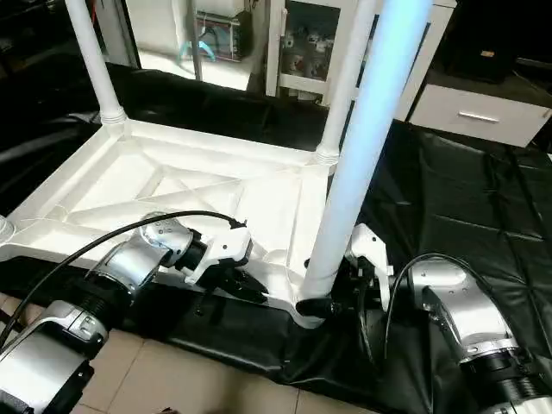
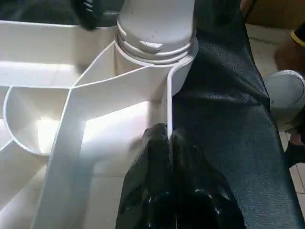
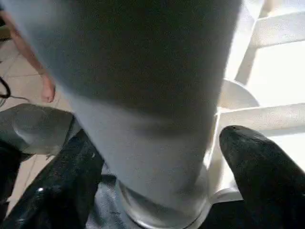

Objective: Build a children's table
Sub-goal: Rotate leg to tighten

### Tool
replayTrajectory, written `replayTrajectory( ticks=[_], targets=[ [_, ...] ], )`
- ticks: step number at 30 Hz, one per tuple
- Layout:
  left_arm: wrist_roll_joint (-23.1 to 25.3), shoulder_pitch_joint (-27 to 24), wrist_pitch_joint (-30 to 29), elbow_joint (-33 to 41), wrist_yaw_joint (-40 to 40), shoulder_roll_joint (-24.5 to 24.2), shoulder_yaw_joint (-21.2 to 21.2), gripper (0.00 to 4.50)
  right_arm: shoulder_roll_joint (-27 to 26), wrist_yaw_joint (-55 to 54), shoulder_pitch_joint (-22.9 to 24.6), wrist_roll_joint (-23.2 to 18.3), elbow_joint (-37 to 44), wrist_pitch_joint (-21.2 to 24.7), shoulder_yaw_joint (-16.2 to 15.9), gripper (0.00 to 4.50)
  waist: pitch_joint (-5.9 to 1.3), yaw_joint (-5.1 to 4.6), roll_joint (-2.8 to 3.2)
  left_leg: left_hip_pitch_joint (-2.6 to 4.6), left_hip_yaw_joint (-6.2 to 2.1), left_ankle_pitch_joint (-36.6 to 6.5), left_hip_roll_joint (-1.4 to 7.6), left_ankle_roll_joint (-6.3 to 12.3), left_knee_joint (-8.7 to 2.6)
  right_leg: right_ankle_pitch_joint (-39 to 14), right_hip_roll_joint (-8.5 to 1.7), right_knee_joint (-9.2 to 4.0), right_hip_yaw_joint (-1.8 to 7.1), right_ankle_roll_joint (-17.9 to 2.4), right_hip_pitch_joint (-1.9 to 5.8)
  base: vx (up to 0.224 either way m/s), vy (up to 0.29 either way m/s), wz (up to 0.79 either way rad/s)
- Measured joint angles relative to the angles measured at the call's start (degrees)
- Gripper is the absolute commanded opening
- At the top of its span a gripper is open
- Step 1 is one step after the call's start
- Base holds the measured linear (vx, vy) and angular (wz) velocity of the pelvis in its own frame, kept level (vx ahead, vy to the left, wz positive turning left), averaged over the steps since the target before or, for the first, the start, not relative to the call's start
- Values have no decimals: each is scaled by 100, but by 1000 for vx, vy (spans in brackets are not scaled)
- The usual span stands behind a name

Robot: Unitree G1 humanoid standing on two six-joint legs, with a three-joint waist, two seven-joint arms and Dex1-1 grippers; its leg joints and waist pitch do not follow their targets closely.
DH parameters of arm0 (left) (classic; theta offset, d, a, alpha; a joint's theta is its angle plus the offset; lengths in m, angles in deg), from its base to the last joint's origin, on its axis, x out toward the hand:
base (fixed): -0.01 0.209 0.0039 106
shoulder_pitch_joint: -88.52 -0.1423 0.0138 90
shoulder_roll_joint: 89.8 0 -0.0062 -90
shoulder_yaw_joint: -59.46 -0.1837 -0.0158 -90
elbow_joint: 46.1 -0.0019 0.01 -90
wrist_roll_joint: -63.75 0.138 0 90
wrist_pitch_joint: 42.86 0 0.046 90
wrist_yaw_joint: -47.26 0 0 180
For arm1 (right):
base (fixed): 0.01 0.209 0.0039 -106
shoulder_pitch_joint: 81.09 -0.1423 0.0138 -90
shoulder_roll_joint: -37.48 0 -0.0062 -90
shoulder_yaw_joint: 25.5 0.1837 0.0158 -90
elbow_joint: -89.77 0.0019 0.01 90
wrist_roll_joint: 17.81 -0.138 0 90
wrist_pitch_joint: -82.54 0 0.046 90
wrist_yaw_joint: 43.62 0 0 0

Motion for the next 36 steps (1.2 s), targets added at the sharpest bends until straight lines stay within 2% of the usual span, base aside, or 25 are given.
replayTrajectory(
  ticks=[1, 7, 13, 25, 27, 30, 33, 36],
  targets=[
    [2, 0, -9, 17, 0, -13, -11, 0, 12, 62, 3, 33, -15, -21, -46, 350, 0, -2, 0, 2, -1, 0, 0, 0, 0, -1, 0, 3, 0, 1, 0, 0, 0, 0],
    [-3, -44, -16, 98, 59, -23, -45, 0, 12, 96, 66, 115, -112, -226, -100, 304, -6, 3, 9, 5, -4, 0, -1, -1, 0, -16, 0, 13, -2, -3, 3, 0, 0, 0],
    [-6, -54, -54, 119, 115, -55, -59, 0, 9, 99, 84, 137, -89, -238, -103, 255, -8, 17, 7, 15, -5, 0, -1, -1, 1, -30, -2, 35, -2, -5, 4, 0, 0, 0],
    [5, -77, -19, 81, -36, -64, -64, 0, -115, -24, 41, 275, -210, -369, -115, 234, -13, -16, 0, 60, -5, -1, -1, -2, -2, -35, -1, 37, 0, 1, 41, 0, 0, 0],
    [101, 5, 4, -116, -414, -4, 31, 0, -327, -484, 4, 353, -370, -299, -3, 234, -17, -47, -7, 89, -9, -2, -2, -4, -2, -51, 1, 36, 0, 28, 73, 0, 0, 0],
    [244, 165, -23, -399, -1037, 152, 139, 0, -568, -1216, -100, 500, -440, -171, 151, 233, -20, -131, -3, 102, -23, -2, -12, -4, 0, -58, 1, 23, 0, 40, 80, 0, 0, 0],
    [293, 308, -134, -789, -1778, 433, 282, 0, -981, -2158, -204, 551, -616, 171, 423, 215, -20, -256, -4, 92, -53, -2, -11, -3, 0, -59, 6, -33, -27, 41, 92, -34, 3, -1],
    [300, 496, -338, -1202, -2590, 750, 431, 0, -1576, -3430, -383, 698, -891, 298, 733, 211, -21, -410, 1, 82, -122, -2, -32, -3, 0, -59, 8, -114, -71, 41, 100, 0, 0, 0]
  ],
)
